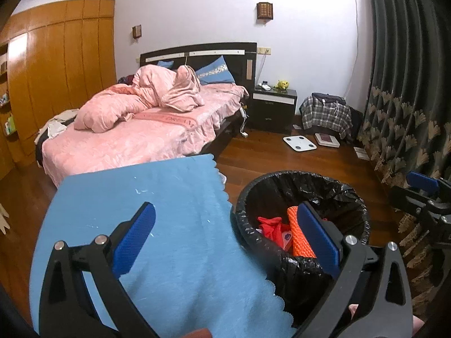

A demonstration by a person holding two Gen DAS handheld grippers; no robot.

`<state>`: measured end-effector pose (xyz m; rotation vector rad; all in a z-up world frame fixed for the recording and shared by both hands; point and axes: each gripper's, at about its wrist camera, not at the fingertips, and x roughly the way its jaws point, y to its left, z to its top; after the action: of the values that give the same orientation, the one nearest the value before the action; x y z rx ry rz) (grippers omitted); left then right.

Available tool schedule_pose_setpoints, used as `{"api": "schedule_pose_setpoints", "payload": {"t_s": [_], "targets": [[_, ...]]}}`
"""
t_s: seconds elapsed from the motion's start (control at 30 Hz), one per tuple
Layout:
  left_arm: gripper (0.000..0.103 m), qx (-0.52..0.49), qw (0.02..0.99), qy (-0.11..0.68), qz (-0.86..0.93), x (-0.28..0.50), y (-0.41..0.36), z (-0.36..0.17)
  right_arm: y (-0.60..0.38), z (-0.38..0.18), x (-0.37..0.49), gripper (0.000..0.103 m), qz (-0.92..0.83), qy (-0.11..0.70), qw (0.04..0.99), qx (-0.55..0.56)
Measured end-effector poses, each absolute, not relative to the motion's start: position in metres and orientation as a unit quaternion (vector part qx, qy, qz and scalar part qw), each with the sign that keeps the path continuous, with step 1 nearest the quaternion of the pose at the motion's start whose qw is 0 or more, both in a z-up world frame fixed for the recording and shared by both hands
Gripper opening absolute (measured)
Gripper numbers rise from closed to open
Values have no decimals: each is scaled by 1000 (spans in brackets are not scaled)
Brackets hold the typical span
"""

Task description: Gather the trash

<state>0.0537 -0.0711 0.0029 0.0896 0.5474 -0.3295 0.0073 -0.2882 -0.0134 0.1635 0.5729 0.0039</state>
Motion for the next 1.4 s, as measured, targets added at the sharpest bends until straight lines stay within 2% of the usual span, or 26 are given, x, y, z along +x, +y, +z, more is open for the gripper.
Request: {"api": "schedule_pose_setpoints", "payload": {"t_s": [0.5,1.4], "targets": [[98,28,959,236,-156,21,-55,27,-264,11,-11,97,22,254,965,63],[98,30,961,229,-152,14,-47,31,-258,10,-7,97,27,256,964,63]]}}
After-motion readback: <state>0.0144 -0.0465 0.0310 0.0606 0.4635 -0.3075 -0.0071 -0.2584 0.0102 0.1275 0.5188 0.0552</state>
